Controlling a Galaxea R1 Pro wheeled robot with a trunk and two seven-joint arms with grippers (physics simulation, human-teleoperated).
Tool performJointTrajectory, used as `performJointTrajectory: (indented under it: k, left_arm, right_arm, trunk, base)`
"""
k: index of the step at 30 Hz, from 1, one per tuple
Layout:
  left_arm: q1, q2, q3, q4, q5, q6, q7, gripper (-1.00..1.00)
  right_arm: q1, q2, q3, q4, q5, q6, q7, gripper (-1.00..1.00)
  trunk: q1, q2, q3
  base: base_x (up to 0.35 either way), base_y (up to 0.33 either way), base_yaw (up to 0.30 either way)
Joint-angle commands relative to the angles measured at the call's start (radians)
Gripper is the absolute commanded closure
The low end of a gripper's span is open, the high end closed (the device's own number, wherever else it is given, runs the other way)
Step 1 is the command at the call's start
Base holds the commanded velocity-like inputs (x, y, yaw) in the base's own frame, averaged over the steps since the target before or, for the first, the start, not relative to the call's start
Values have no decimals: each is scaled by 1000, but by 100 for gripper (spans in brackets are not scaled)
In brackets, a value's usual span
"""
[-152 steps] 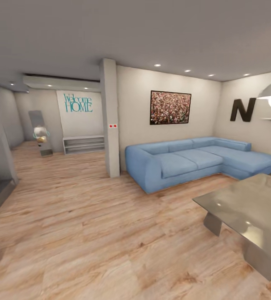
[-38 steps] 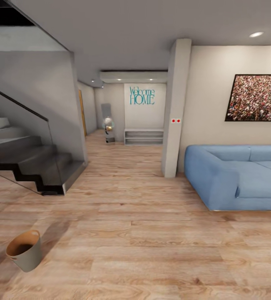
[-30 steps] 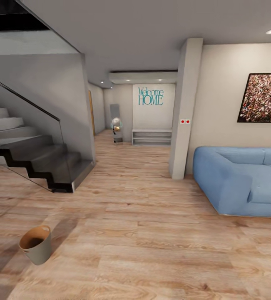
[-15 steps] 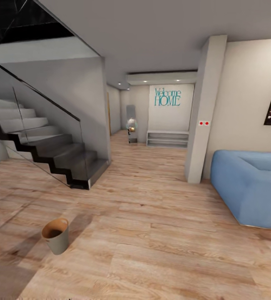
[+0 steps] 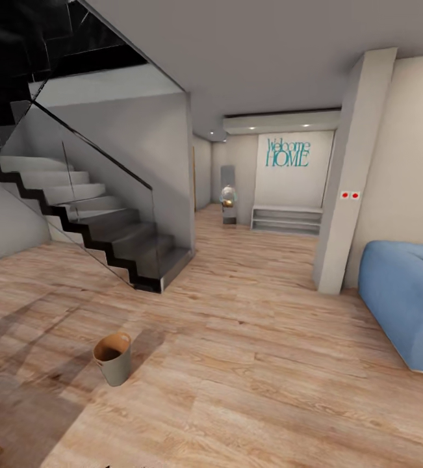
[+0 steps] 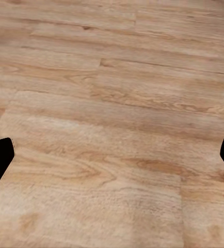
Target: Put the three can of soda from the living room inside the tash can in the kitchen.
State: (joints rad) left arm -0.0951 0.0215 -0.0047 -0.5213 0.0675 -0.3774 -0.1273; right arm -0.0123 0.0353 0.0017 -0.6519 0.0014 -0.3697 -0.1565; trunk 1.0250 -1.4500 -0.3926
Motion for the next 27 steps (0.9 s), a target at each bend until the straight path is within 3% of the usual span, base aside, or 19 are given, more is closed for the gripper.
performJointTrajectory:
  k: [1,27]
  left_arm:
    - [0,0,0,0,0,0,0,-100]
    - [0,1,0,5,1,0,1,-100]
  right_arm:
    - [0,0,0,0,0,0,1,-100]
    - [0,0,1,0,0,-1,3,-100]
  trunk:
    - [0,0,0]
    - [0,0,1]
  base:
    - [0,0,137]
    - [0,0,17]
